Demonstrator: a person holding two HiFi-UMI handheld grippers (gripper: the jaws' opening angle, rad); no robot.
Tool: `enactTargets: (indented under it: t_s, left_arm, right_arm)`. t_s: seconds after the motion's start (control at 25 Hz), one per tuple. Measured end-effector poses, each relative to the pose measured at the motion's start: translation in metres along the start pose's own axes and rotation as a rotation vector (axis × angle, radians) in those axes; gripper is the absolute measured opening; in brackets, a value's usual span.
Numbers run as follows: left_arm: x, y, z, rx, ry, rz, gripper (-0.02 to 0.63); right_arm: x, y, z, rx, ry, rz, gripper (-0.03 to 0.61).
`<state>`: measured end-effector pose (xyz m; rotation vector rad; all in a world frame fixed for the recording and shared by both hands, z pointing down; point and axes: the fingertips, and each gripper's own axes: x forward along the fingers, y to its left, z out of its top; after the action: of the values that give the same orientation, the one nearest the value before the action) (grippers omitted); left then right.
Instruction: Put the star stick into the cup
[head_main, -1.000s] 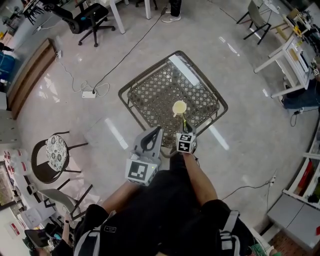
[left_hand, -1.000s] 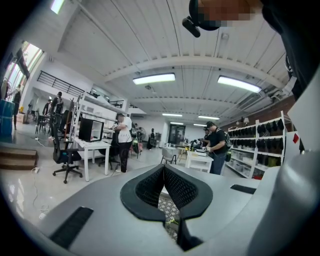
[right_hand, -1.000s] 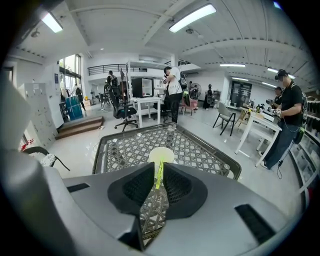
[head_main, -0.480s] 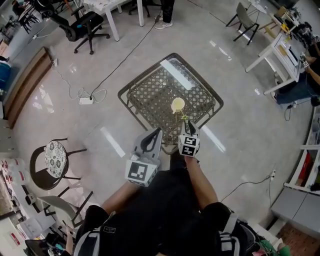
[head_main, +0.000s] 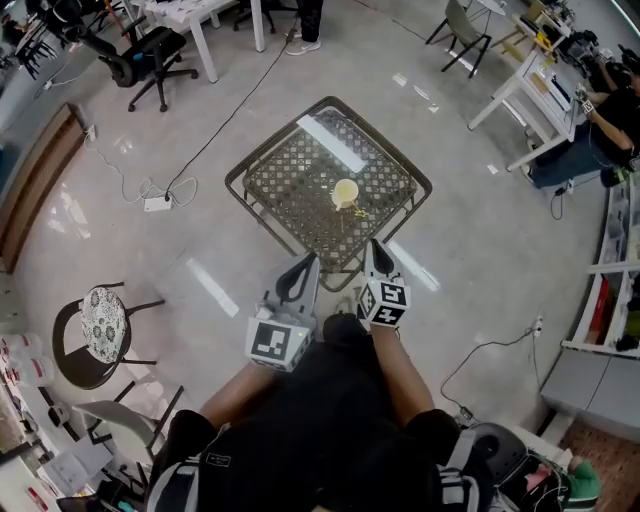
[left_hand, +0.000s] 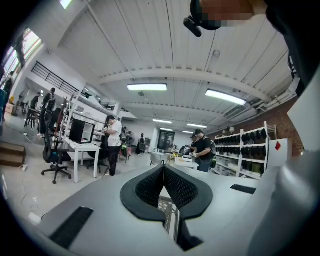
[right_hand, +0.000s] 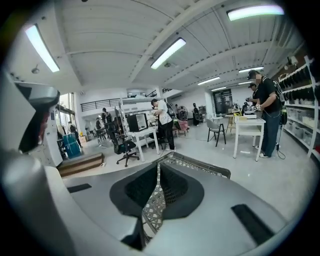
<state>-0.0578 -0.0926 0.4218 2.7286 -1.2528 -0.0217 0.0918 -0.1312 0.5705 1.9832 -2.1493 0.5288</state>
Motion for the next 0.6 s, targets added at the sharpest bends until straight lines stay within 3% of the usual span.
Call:
enactTargets:
  t_s: [0.6]
  left_arm:
    - [-0.002,-0.025,0.007,-0.014,-0.015,0.074,0.017]
  right_arm:
    - [-0.100,0.011,0.067,0.034,-0.141,0.109,0.011]
